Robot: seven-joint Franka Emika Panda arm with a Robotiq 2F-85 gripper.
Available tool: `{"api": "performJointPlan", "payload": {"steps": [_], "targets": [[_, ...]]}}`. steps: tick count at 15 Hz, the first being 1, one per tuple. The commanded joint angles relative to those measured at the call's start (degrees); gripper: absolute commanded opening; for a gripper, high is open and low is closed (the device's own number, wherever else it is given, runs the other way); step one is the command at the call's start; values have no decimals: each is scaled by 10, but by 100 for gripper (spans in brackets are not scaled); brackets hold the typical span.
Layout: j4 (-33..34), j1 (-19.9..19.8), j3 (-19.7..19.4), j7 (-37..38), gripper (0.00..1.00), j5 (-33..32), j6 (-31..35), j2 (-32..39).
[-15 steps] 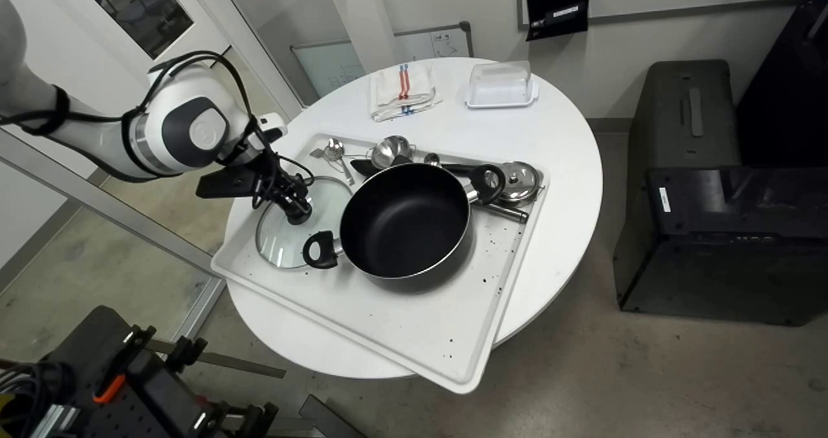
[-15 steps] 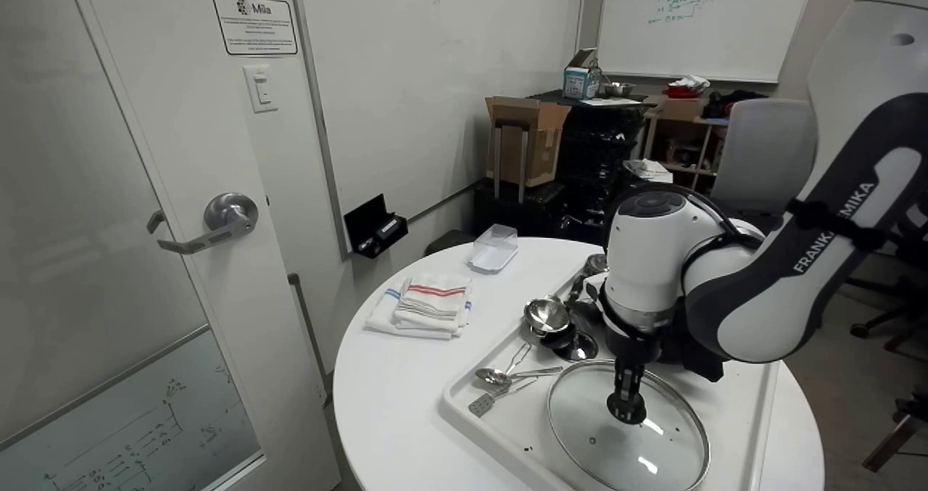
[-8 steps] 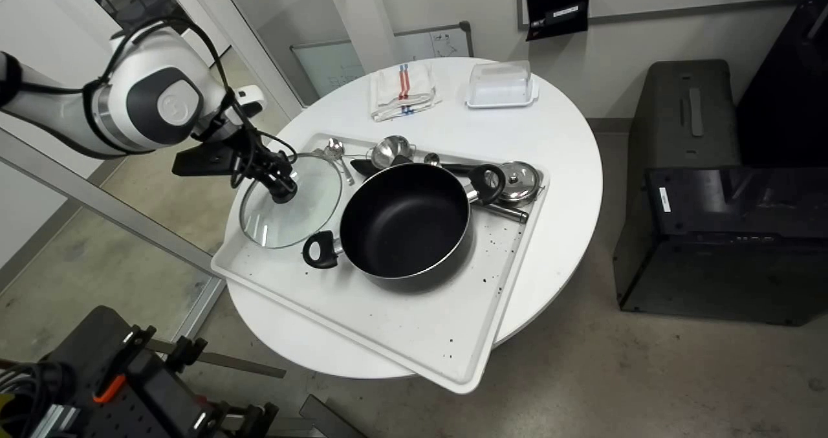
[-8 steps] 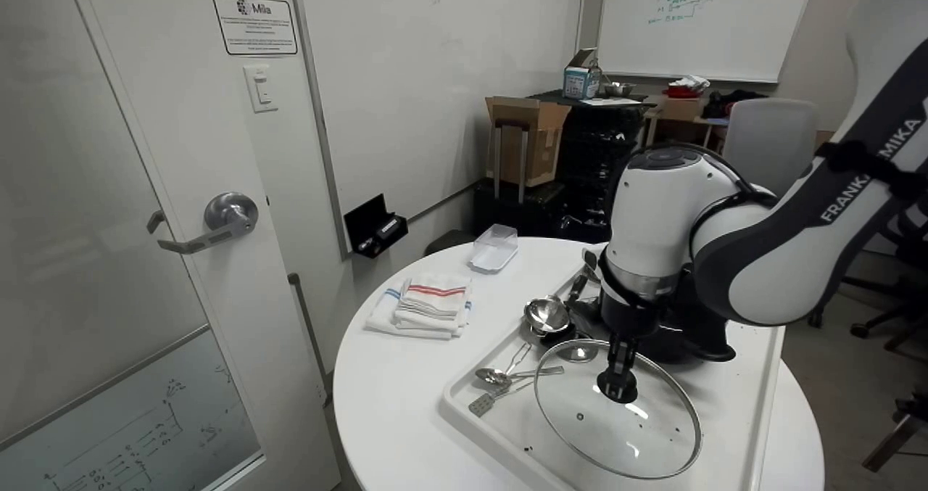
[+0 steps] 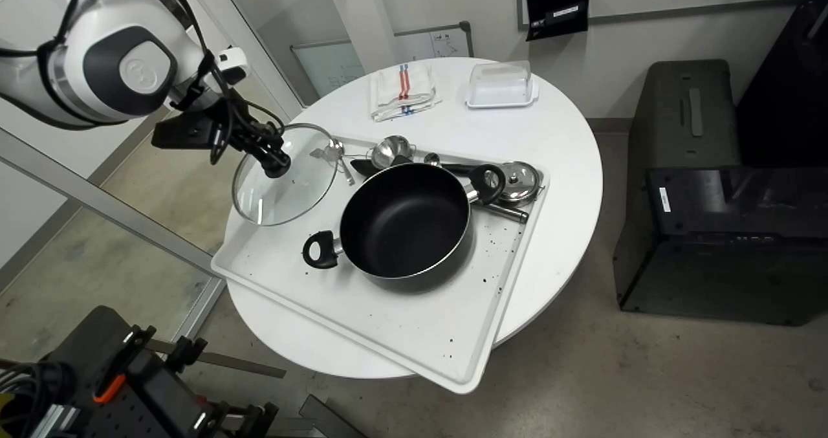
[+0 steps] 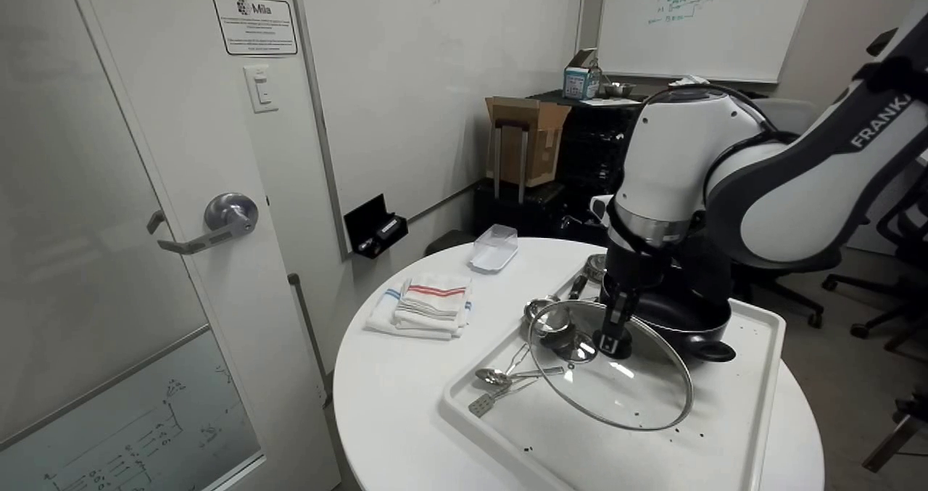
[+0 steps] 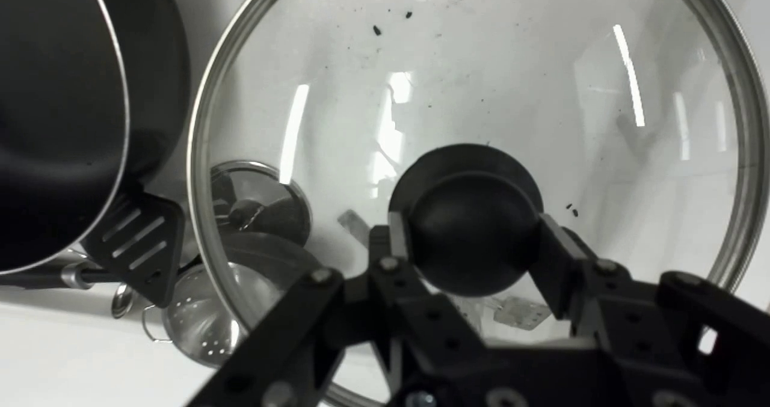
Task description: Put the lid on the pot
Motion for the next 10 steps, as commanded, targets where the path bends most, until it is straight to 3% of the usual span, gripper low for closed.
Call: {"api": "performJointPlan", "payload": {"steps": [1, 10], "targets": [[-19, -5, -15, 18, 25, 13, -23, -53], [5, -41, -53, 63, 25, 32, -64, -60]]}}
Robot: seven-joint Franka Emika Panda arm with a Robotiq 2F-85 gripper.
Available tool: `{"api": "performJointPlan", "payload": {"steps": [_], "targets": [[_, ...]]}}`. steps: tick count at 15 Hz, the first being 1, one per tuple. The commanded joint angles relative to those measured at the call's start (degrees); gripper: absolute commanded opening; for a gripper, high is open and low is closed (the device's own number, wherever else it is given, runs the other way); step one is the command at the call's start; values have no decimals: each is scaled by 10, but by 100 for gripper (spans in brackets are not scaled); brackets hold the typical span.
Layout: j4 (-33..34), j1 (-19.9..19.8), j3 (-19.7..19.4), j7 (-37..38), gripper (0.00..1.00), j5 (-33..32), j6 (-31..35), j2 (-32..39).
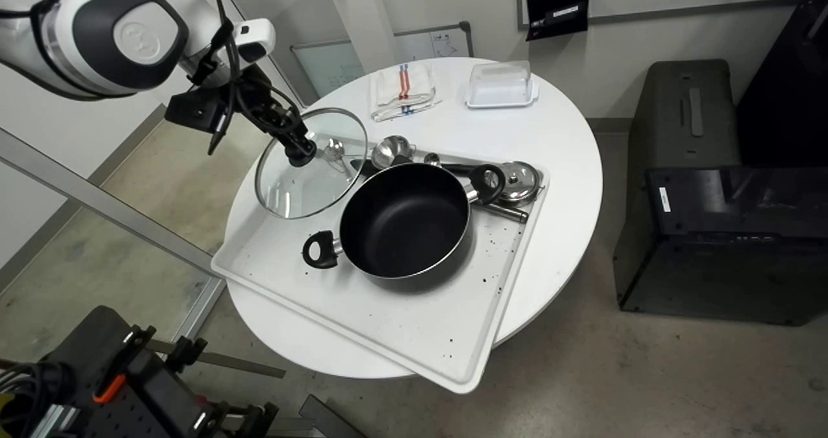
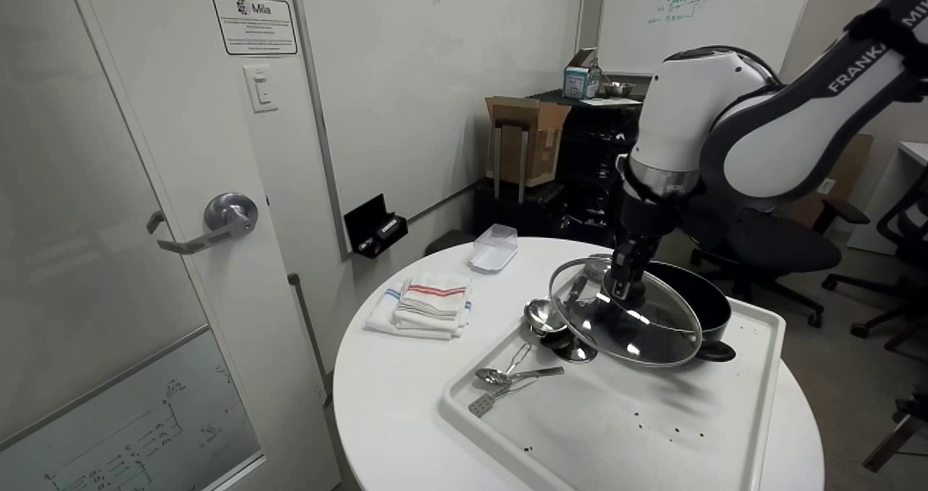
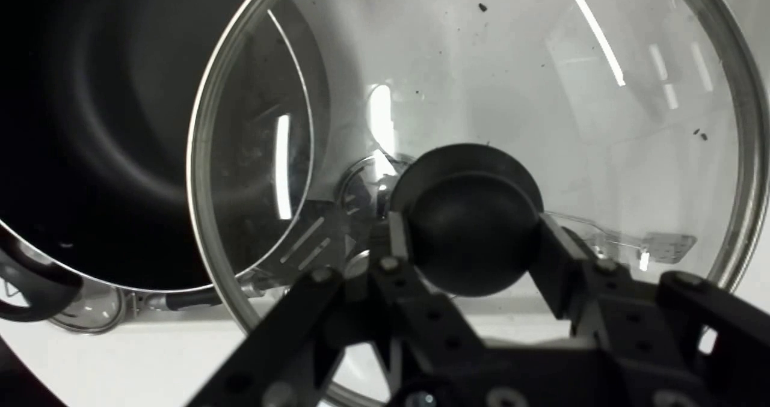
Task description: Put the lid on the pot
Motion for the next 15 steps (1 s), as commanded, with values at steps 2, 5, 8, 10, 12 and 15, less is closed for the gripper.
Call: {"api": "performJointPlan", "payload": {"steps": [2, 5, 8, 10, 12, 15], "targets": [[10, -28, -6, 11, 25, 27, -29, -18], [23, -48, -11, 11, 25, 42, -46, -17], [40, -67, -18, 13, 25, 53, -70, -13], [51, -75, -26, 19, 25, 53, -83, -10], [58, -80, -33, 26, 25, 52, -94, -7], [69, -85, -43, 40, 25, 48, -109, 2]]}}
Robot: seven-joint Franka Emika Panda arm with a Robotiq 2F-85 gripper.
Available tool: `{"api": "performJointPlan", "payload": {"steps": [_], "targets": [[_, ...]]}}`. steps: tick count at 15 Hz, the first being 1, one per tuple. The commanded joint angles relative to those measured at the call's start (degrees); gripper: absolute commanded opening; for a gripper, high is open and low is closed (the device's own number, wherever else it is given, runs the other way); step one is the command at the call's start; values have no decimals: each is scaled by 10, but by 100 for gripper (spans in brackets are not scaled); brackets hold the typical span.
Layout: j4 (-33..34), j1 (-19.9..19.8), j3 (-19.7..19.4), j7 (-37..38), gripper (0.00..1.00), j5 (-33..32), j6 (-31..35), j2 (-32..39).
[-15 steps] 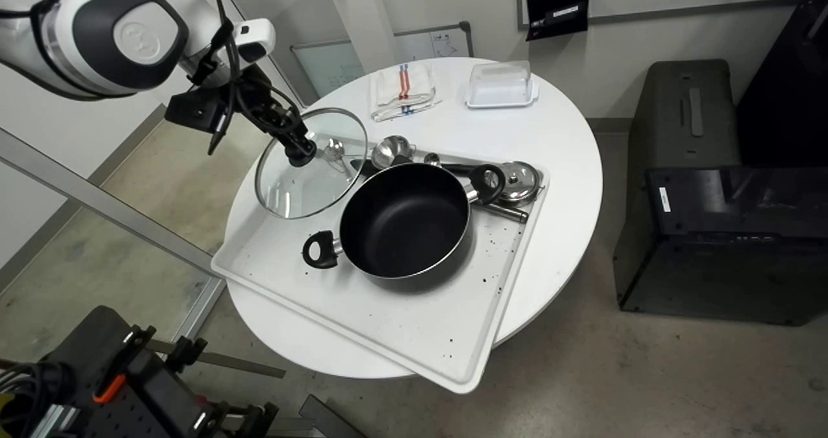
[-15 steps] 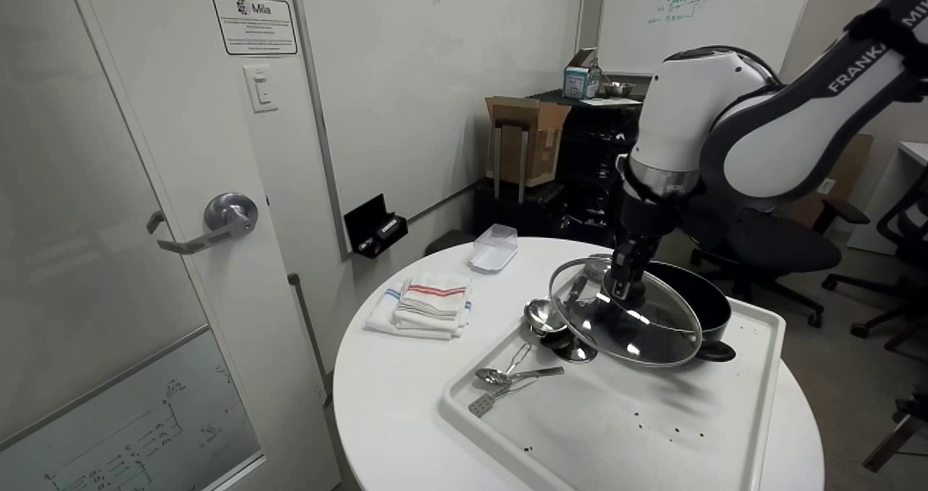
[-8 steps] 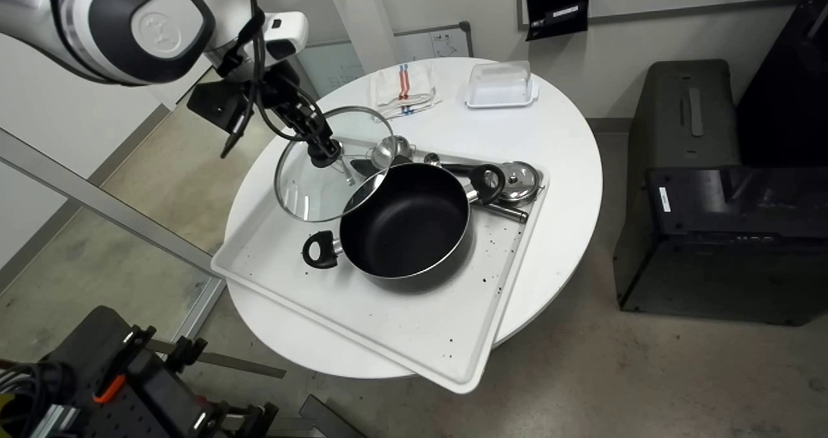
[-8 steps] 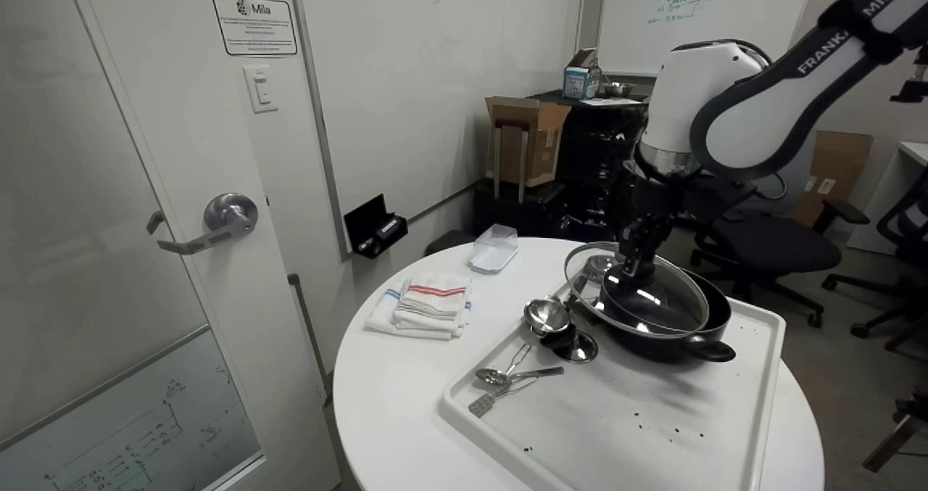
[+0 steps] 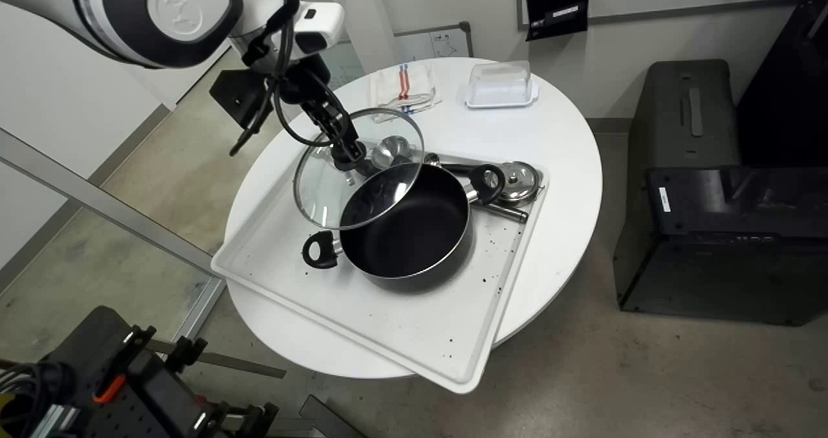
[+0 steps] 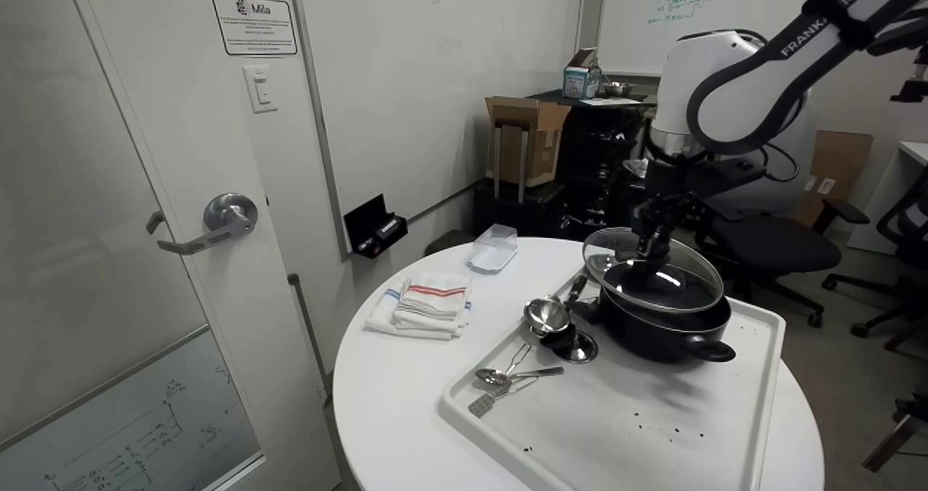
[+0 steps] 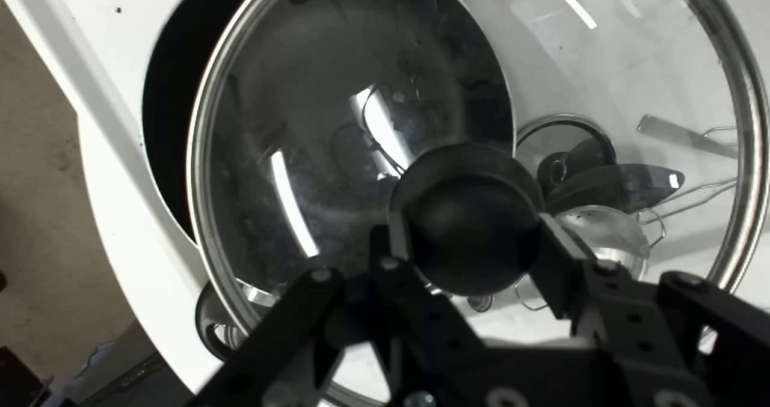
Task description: Put the lid on the pot
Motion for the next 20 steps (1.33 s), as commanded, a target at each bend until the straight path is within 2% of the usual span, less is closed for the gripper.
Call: {"api": "performJointPlan", "payload": {"steps": [1, 20], "targets": [[20, -2, -11, 23, 25, 2, -28, 3], [58, -35, -26, 51, 25, 29, -19, 75]]}}
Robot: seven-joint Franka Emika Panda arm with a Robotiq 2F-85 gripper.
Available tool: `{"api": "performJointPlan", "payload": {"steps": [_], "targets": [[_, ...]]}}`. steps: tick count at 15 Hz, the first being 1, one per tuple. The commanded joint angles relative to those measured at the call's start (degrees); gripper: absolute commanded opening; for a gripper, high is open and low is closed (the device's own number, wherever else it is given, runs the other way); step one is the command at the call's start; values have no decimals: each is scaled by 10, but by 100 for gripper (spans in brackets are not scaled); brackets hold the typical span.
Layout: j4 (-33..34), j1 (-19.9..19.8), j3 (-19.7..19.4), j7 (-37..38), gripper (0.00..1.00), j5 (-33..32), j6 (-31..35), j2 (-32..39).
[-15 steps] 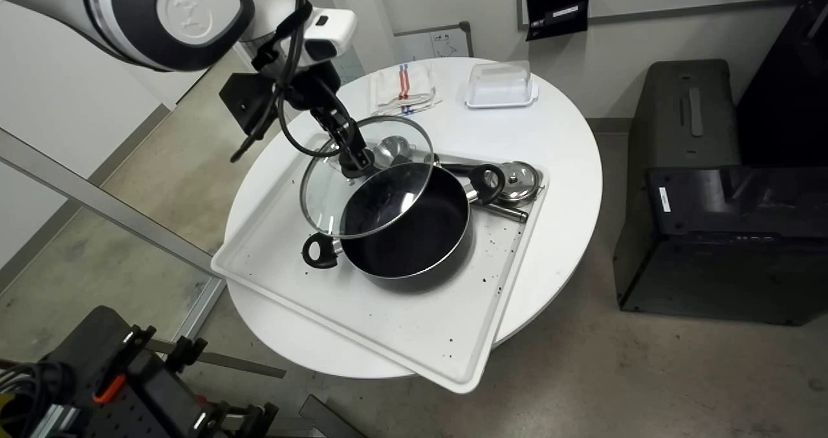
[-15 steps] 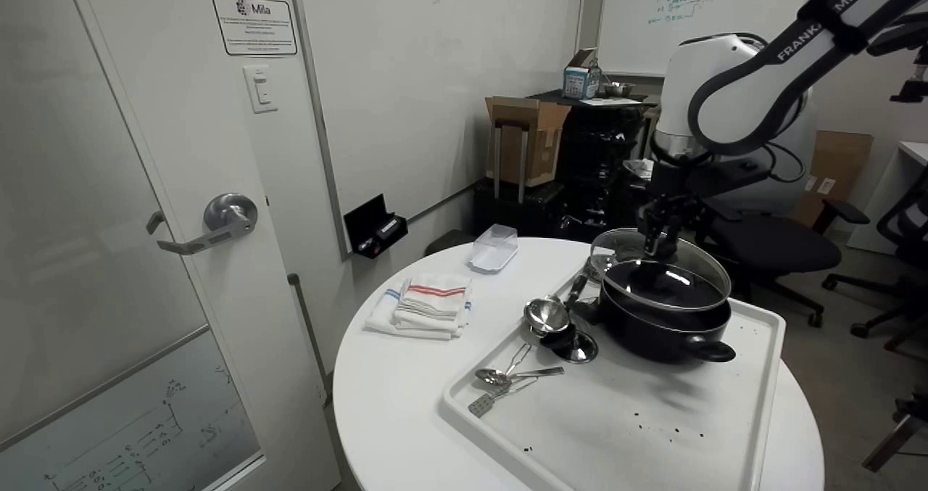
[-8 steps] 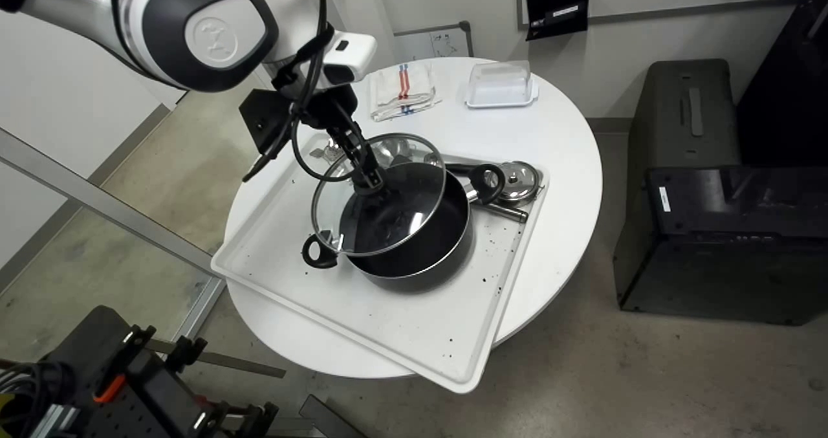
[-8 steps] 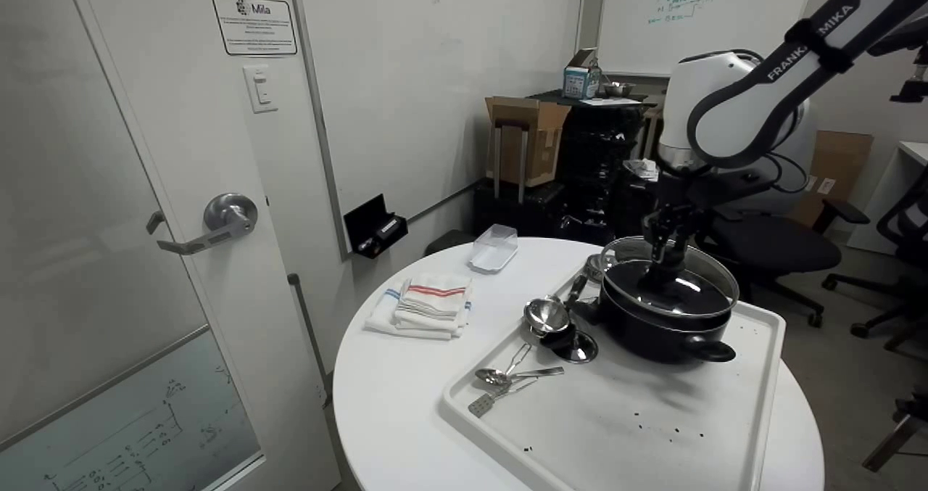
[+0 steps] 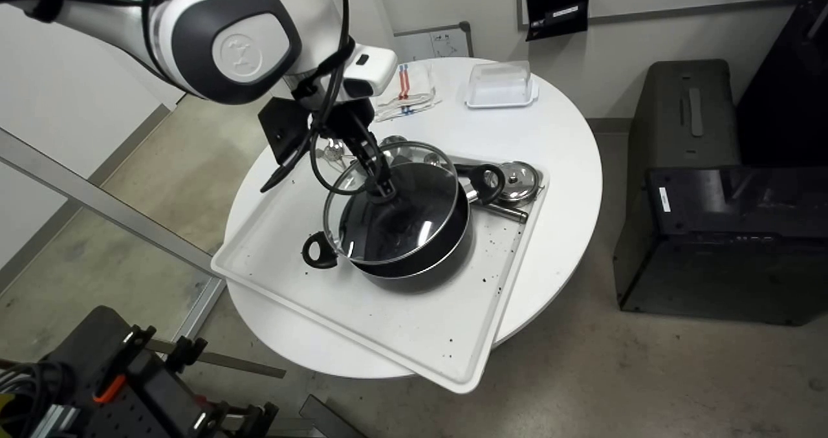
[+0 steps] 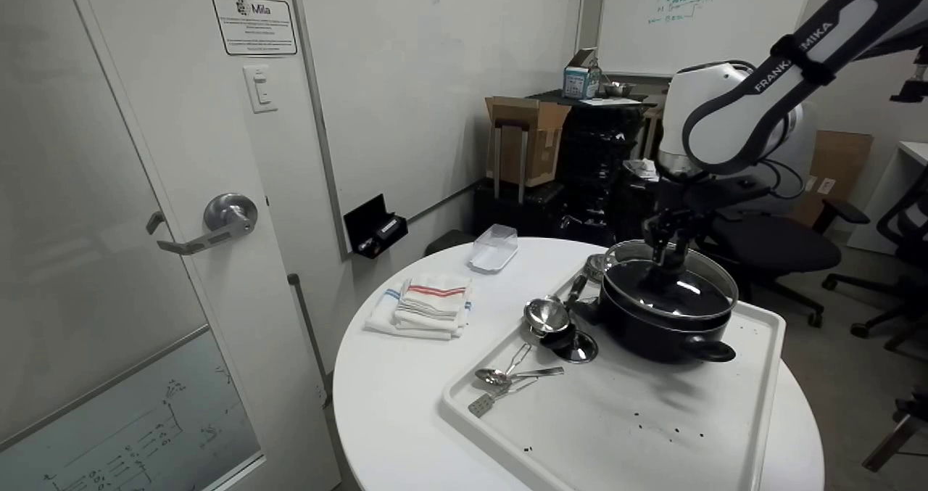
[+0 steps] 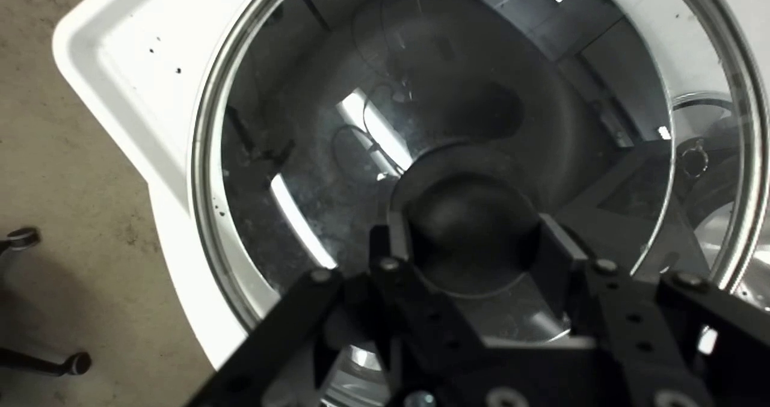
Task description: Put the lid on the pot
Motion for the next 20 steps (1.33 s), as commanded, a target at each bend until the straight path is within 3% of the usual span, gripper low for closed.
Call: {"api": "performJointPlan", "payload": {"steps": [1, 20], "targets": [[28, -6, -1, 5, 25, 20, -9, 15], [59, -13, 2, 4, 25, 42, -11, 55]]}}
